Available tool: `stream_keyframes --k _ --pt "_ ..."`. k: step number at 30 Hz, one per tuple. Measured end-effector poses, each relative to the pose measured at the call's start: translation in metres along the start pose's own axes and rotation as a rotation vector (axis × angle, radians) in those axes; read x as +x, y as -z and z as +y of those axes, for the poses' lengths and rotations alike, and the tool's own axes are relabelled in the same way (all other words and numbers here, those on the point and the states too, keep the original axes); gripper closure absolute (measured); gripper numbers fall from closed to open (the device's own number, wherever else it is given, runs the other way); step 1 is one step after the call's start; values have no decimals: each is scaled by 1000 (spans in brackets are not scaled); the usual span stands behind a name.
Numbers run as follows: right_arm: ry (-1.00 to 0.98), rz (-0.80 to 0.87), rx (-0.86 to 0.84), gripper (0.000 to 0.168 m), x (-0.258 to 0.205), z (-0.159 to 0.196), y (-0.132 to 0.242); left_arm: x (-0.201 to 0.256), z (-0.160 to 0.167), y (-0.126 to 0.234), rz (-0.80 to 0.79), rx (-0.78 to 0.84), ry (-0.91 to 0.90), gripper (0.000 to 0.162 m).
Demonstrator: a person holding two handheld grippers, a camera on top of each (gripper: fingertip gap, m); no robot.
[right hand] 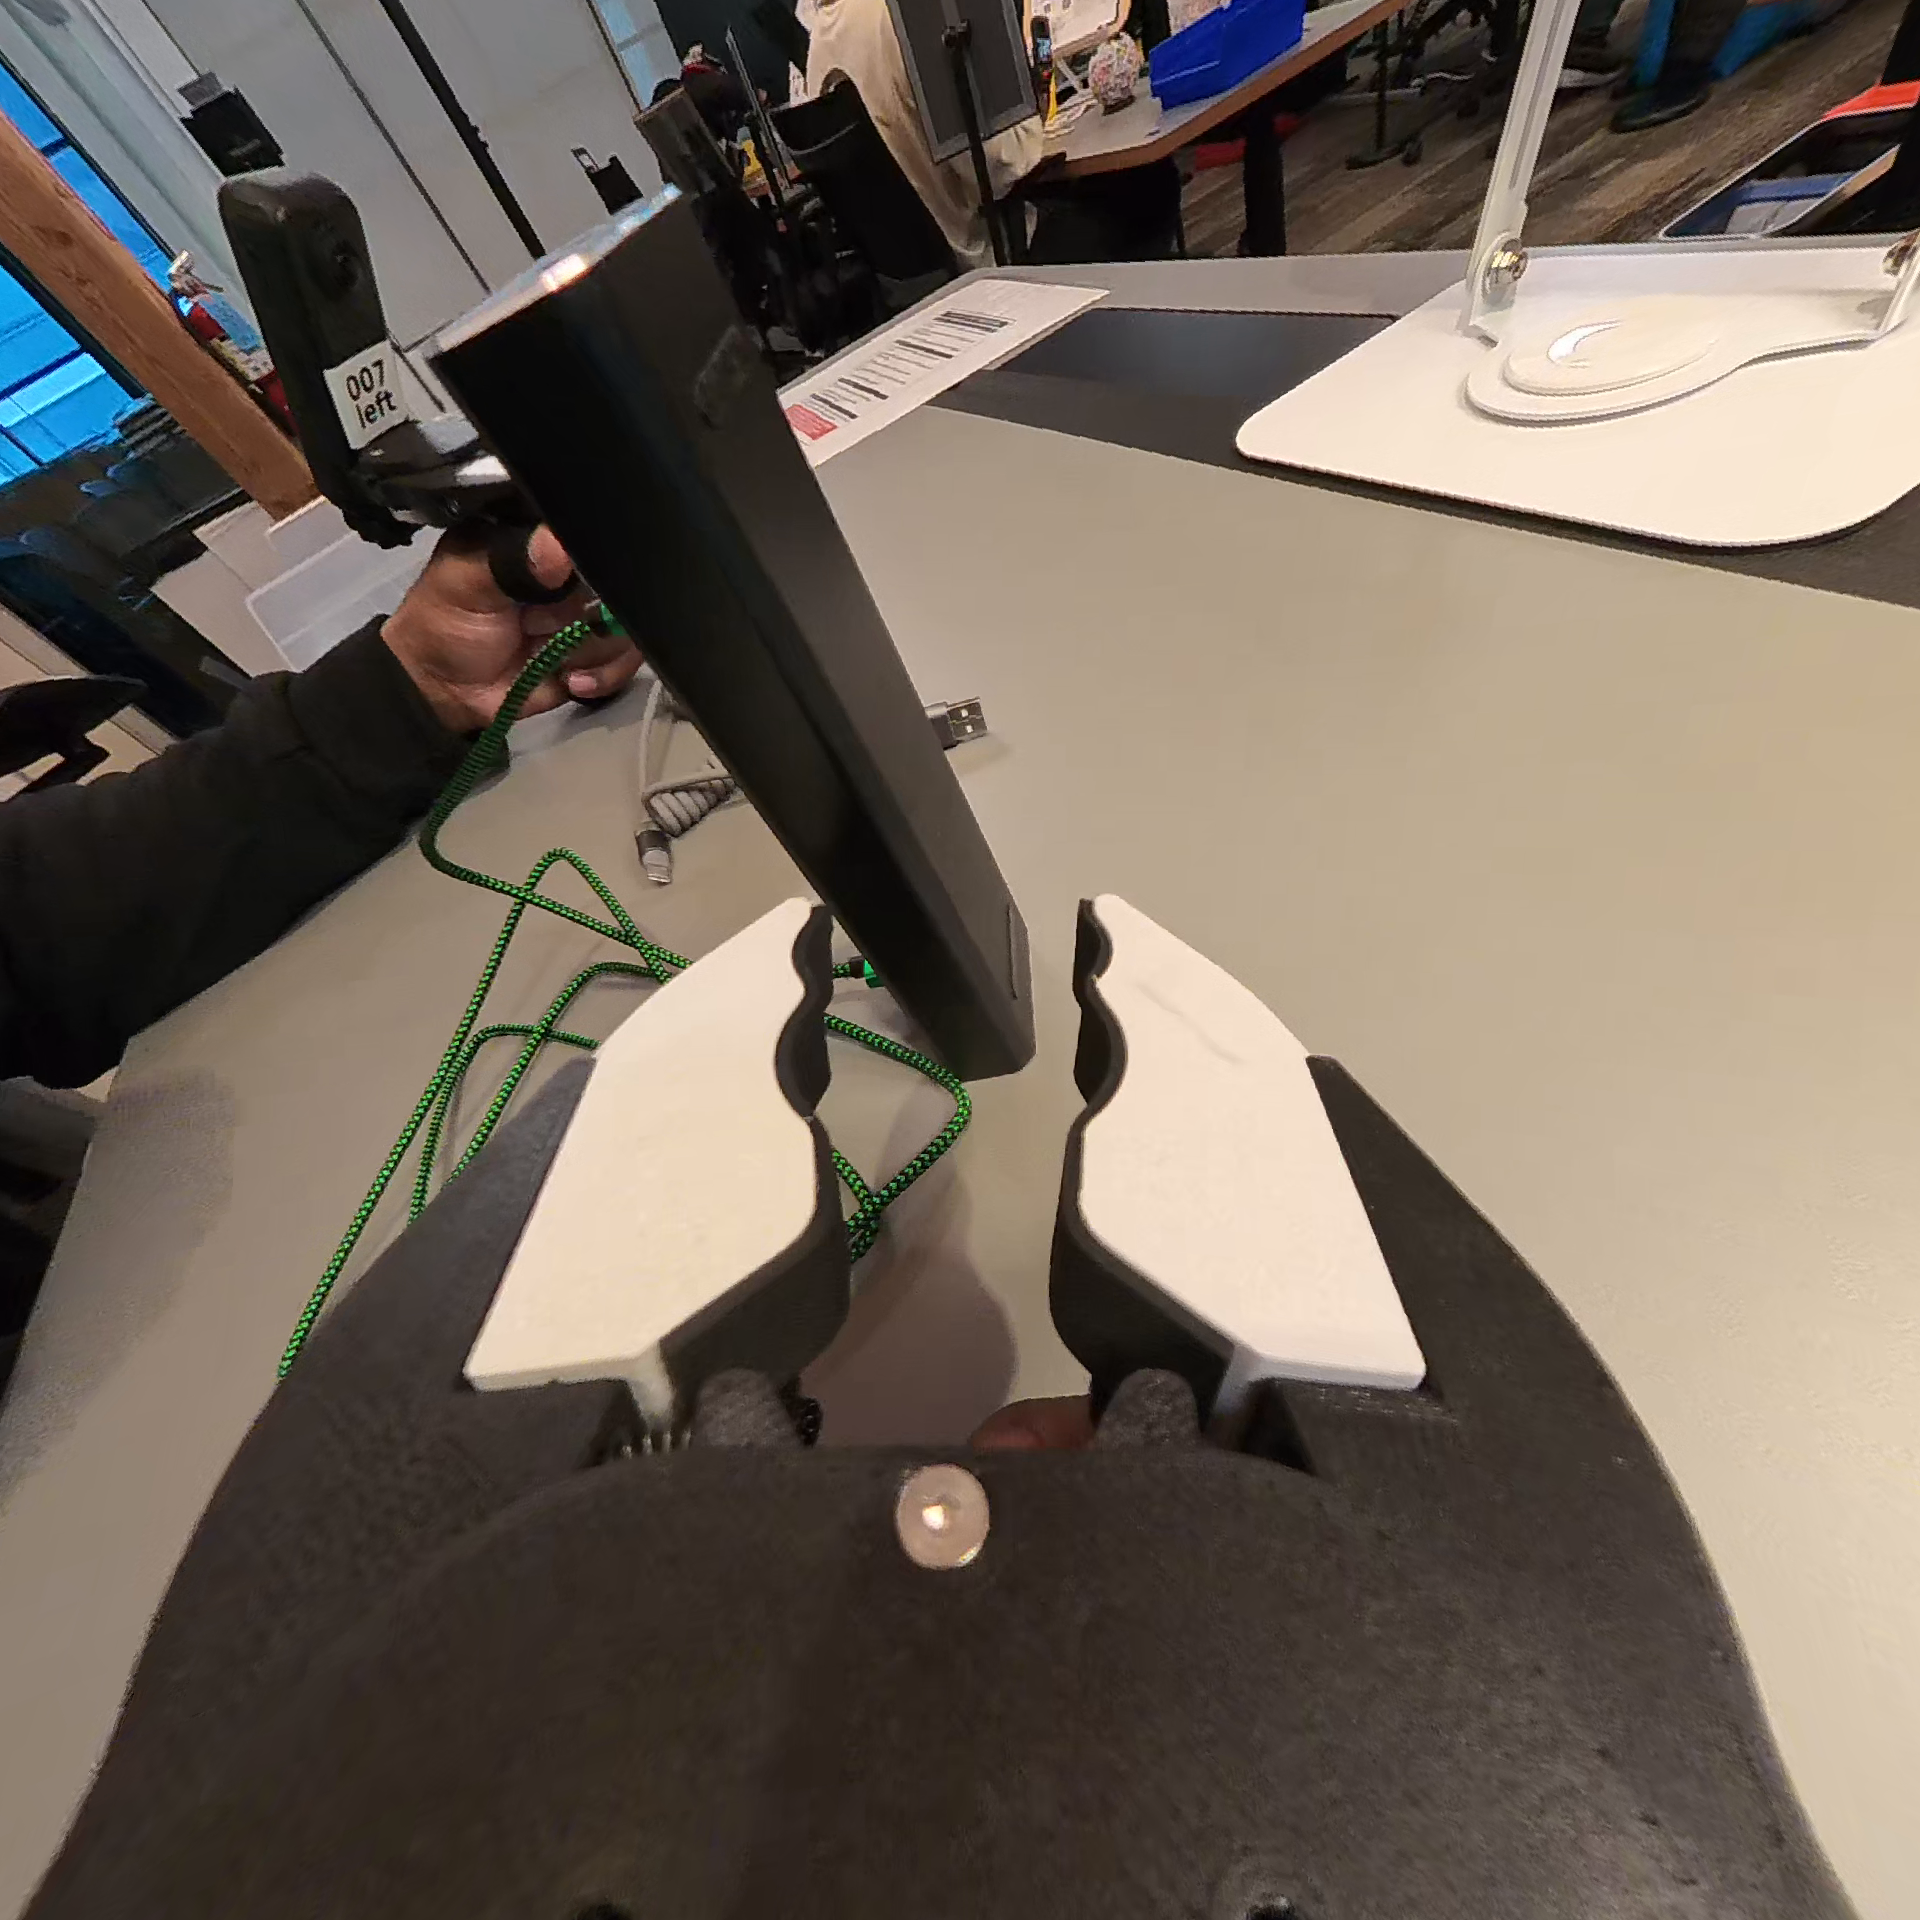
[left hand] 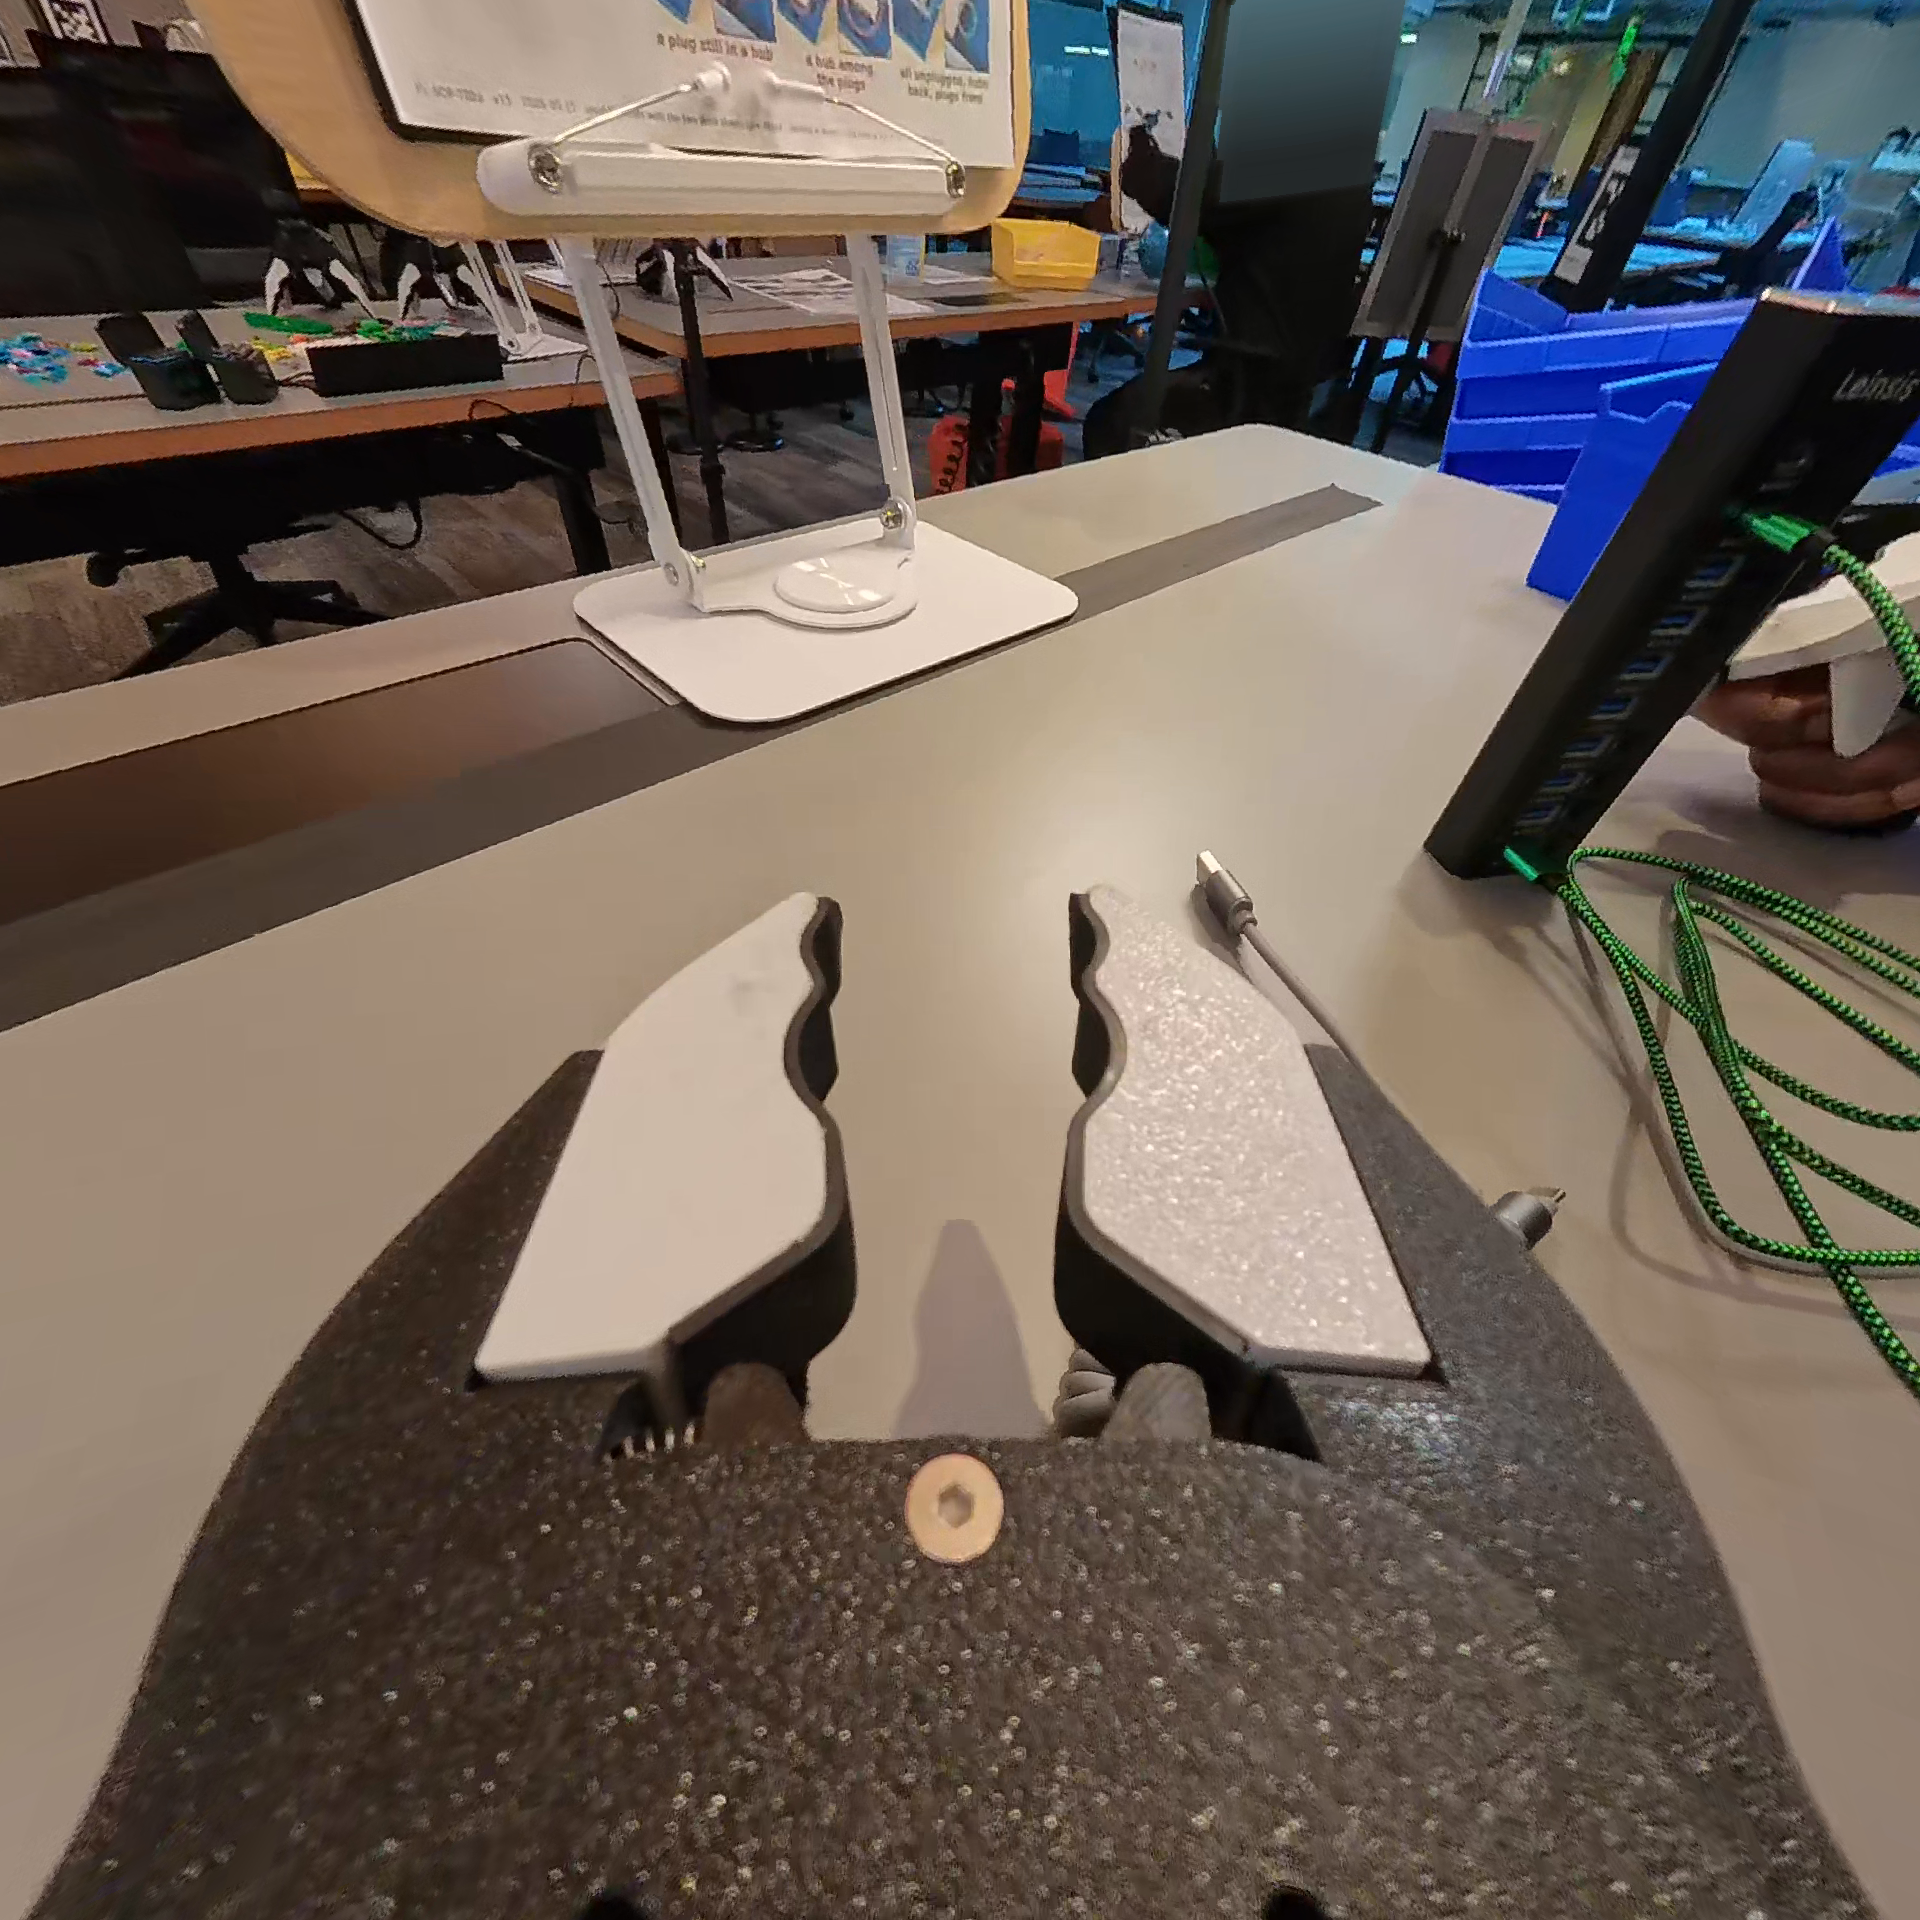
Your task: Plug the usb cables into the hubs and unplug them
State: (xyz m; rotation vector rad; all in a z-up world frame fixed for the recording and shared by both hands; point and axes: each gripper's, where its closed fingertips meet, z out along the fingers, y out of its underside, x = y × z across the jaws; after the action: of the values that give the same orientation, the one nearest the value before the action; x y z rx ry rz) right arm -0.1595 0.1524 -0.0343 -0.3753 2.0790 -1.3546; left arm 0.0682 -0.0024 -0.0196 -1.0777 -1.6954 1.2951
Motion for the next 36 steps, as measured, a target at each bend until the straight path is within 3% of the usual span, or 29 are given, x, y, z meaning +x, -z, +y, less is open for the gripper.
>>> stream_keyframes --k 14,36 --pt "-3 -8 3 125 -1 0 1 19 11 -7 12 -73 -175 120" --pt "-2 -23 19 125 -2 -1 2 18 23 -12 -48 -149 -253 120"
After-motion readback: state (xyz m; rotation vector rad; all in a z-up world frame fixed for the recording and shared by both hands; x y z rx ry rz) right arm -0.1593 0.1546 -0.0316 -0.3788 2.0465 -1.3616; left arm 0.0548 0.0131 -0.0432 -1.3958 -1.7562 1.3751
